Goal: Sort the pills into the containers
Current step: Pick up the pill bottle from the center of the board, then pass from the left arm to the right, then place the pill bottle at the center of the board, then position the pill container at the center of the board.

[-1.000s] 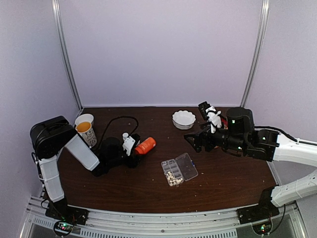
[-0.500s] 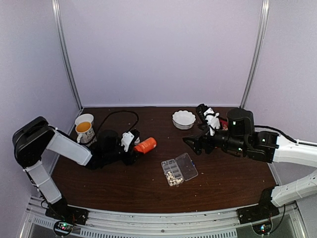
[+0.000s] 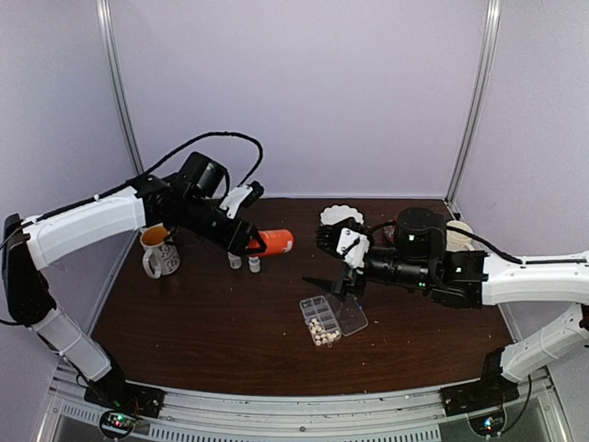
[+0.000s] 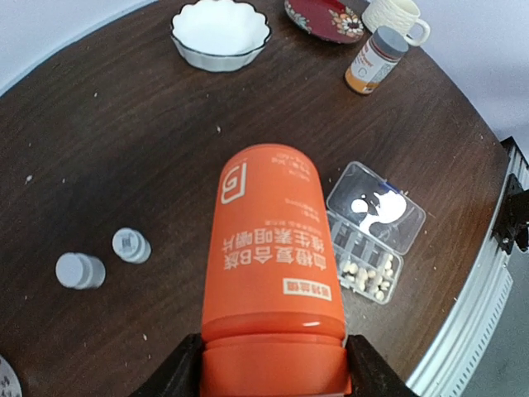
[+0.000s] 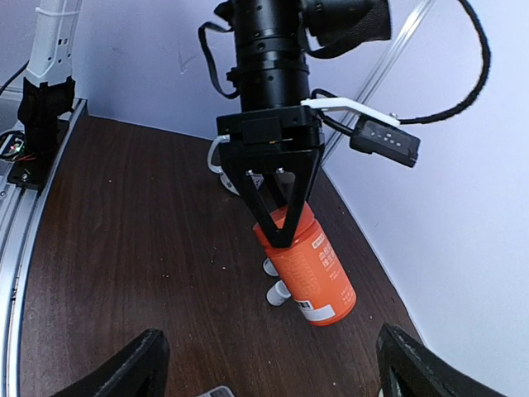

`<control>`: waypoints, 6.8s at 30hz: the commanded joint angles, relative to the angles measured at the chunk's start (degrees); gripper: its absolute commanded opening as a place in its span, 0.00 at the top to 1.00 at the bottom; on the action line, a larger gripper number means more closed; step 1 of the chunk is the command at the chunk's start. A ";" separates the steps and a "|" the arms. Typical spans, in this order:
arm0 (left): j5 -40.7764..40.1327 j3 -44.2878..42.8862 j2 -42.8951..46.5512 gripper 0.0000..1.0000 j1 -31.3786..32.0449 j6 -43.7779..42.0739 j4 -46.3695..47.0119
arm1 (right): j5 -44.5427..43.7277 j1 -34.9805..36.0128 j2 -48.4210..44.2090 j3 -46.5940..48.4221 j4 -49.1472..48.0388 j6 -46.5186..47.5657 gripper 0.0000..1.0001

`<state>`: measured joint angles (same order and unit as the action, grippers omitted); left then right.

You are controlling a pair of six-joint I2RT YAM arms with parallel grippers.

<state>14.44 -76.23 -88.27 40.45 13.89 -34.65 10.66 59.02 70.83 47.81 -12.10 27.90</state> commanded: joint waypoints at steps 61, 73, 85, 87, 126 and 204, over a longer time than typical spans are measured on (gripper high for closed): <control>-1.64 -1.73 18.48 0.02 0.42 9.79 -11.13 | -3.54 -3.59 23.24 3.35 -31.69 -12.37 0.68; -5.59 3.90 19.32 0.03 0.42 6.90 -5.69 | -15.34 -12.30 7.60 -25.00 -44.86 -29.50 0.65; -6.86 6.52 17.23 0.02 0.42 5.45 -2.99 | -24.24 -14.79 22.68 -39.70 -72.72 -38.54 0.67; -6.71 6.68 17.04 0.02 0.40 5.45 -2.88 | -25.32 -14.82 27.00 -40.36 -77.19 -38.49 0.66; -5.49 5.71 15.22 0.02 0.41 4.39 -3.84 | -28.60 -14.99 29.98 -42.45 -77.46 -40.51 0.16; -8.16 4.36 16.03 0.02 0.42 2.01 -6.30 | -22.06 -17.94 16.39 13.67 52.93 -54.33 0.46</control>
<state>7.25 -70.94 -71.90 40.71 16.99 -41.60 -9.06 41.87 85.95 59.92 41.98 -27.51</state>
